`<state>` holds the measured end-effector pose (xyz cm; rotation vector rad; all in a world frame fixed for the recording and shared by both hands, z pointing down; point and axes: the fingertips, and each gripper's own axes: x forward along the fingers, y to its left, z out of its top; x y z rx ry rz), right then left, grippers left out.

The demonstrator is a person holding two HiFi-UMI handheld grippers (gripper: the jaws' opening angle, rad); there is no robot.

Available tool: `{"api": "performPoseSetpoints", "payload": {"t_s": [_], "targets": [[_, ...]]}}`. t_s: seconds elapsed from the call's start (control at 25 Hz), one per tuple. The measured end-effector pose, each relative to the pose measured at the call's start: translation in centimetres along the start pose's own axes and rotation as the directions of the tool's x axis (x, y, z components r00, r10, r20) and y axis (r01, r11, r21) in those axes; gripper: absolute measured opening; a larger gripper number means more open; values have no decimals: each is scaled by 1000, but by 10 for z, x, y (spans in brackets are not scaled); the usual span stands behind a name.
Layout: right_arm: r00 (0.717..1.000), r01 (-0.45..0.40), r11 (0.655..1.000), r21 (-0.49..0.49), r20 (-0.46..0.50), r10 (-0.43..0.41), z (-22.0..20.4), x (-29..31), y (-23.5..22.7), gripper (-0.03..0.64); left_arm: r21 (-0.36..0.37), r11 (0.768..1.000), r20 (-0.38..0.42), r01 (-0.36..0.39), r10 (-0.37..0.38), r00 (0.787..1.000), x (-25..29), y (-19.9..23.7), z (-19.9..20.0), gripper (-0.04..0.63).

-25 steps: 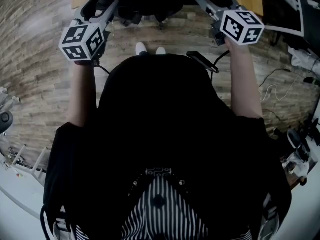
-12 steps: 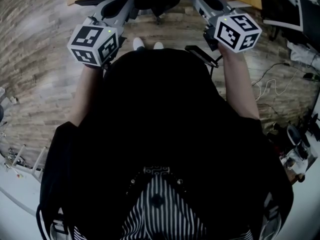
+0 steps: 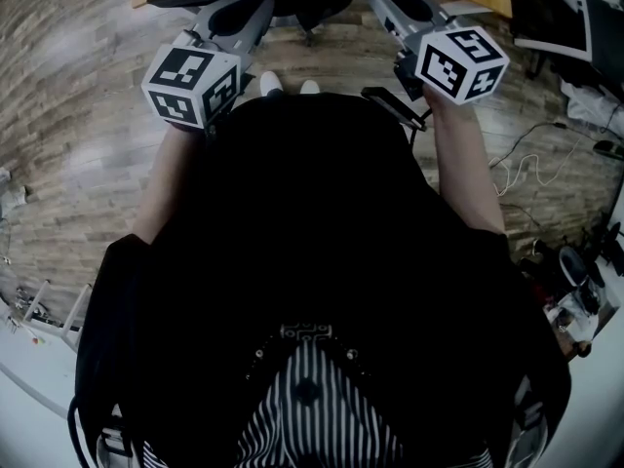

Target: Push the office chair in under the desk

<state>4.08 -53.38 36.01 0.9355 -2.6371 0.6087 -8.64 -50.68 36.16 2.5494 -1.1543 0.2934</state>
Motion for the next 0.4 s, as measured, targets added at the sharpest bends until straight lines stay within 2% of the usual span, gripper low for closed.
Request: {"api": "performPoseSetpoints", "payload": {"t_s": [0.4], "targets": [[1000,-7,1000,-9,-1,7,3,0,5,0,27,1000,13,-12,11,1000,-2,1,7,6]]}}
